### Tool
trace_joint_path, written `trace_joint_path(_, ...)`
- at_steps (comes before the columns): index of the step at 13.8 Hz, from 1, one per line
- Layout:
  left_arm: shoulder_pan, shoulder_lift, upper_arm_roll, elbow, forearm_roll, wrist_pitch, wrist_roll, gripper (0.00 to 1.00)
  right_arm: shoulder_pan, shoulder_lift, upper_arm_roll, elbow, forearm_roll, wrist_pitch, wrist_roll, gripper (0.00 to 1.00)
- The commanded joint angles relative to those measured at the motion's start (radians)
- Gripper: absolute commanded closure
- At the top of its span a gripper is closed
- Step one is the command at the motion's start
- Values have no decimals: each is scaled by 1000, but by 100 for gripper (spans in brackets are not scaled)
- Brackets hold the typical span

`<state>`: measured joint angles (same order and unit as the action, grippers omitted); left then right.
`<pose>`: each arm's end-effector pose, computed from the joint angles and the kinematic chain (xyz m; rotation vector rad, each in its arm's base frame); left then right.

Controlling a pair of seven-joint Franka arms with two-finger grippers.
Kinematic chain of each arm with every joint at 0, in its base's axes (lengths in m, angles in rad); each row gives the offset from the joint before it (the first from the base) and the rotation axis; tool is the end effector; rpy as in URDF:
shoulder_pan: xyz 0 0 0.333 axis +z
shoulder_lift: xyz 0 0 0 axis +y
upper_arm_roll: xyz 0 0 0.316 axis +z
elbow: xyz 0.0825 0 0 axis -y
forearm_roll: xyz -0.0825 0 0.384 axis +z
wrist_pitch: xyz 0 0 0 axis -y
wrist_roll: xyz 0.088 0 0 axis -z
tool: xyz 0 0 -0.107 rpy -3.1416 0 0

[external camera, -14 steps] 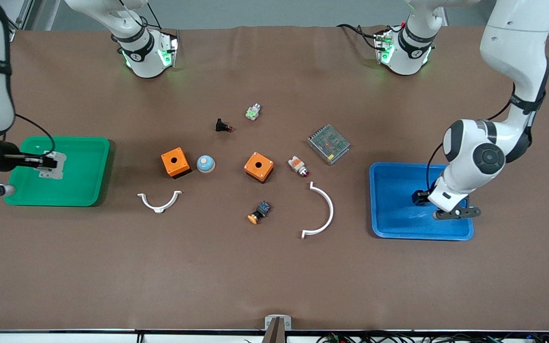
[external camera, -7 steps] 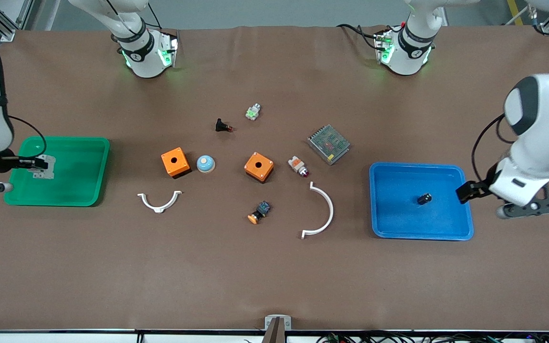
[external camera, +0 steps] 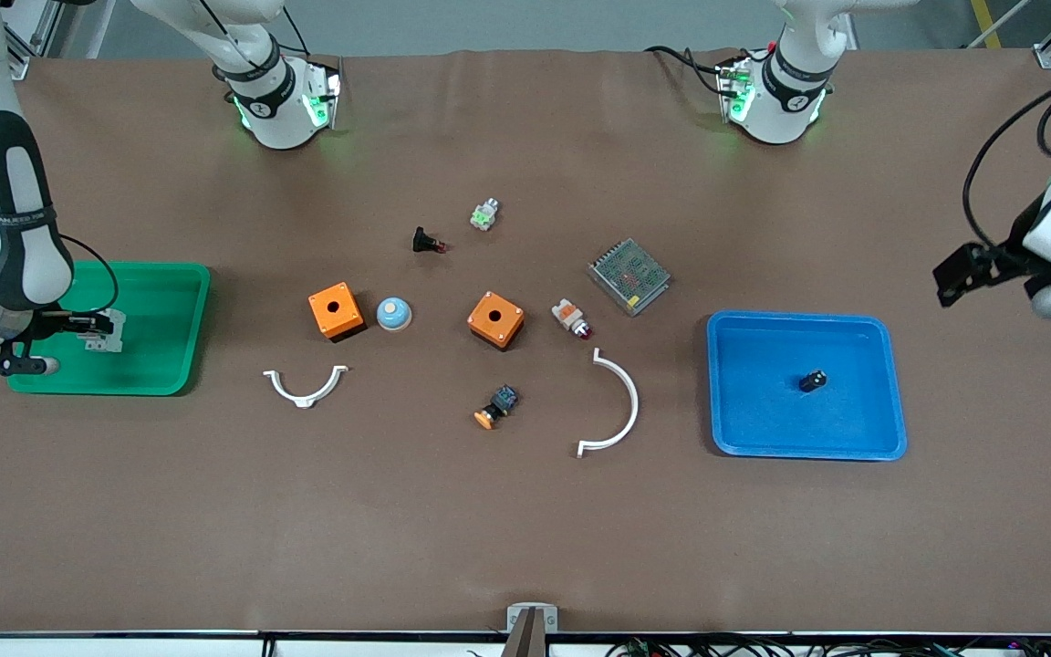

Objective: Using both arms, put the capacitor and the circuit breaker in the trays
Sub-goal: 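Lower the white-and-red breaker into the green tray with the right gripper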

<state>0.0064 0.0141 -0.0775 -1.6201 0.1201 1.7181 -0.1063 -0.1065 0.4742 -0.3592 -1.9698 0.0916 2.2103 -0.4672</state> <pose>0.5715 -0.0292 0.6072 -3.0276 -0.0342 -0.1426 0.5321 -0.2588 0.2272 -3.1181 0.0633 0.3476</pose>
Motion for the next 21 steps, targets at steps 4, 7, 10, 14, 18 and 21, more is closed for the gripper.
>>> trace_joint_path(4,6,-86,5,-18,-105,-139,48,0,-22,-16,11,-21,-6,11,-8,5)
trace_joint_path(7,10,-88,-8,-11,-114,-178,48,0,-16,-78,11,-3,-1,-84,-5,0)
trace_joint_path(10,18,-82,-13,-6,-115,-187,48,0,34,-181,13,14,0,-167,34,0)
trace_joint_path(14,29,-57,-37,71,-115,-227,42,0,154,-304,14,14,0,-251,220,0)
trace_joint_path(18,24,-57,-42,74,-112,-230,45,0,286,-419,16,14,0,-342,384,0)
trace_joint_path(21,24,-68,-45,74,-108,-219,43,0,320,-471,17,46,-1,-395,424,0)
